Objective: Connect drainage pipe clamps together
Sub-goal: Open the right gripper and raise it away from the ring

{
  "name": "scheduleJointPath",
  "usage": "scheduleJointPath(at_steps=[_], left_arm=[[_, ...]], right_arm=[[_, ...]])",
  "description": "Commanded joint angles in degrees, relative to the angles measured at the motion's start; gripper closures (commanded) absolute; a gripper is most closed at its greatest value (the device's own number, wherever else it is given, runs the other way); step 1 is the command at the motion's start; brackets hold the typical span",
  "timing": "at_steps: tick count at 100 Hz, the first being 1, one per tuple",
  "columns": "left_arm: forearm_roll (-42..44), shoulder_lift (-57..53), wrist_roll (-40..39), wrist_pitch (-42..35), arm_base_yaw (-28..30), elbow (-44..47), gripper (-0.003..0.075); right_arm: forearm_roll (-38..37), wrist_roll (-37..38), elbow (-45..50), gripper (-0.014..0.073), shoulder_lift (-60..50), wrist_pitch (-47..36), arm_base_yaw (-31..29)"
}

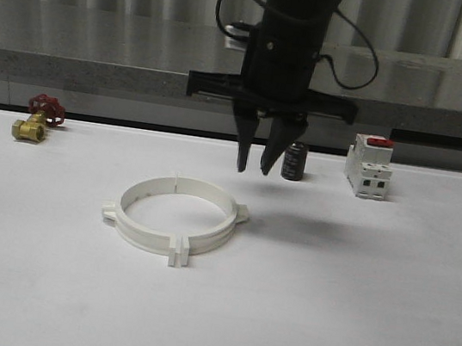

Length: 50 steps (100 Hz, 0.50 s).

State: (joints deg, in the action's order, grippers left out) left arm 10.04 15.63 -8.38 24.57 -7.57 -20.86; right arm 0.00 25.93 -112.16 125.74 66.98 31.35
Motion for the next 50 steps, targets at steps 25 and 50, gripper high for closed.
scheduleJointPath(at_steps=[25, 50], left_arm=[[0.2, 0.5, -0.1, -4.8, 0.3, -1.5, 0.0741], [0.2, 0.5, -0.1, -4.8, 0.3, -1.5, 0.0741]], right_arm=[[-7.0, -1.0, -1.4, 0.0656, -9.2, 5.3, -0.9], [-5.5, -7.0, -1.2, 0.0656, -12.6, 6.0, -3.1]])
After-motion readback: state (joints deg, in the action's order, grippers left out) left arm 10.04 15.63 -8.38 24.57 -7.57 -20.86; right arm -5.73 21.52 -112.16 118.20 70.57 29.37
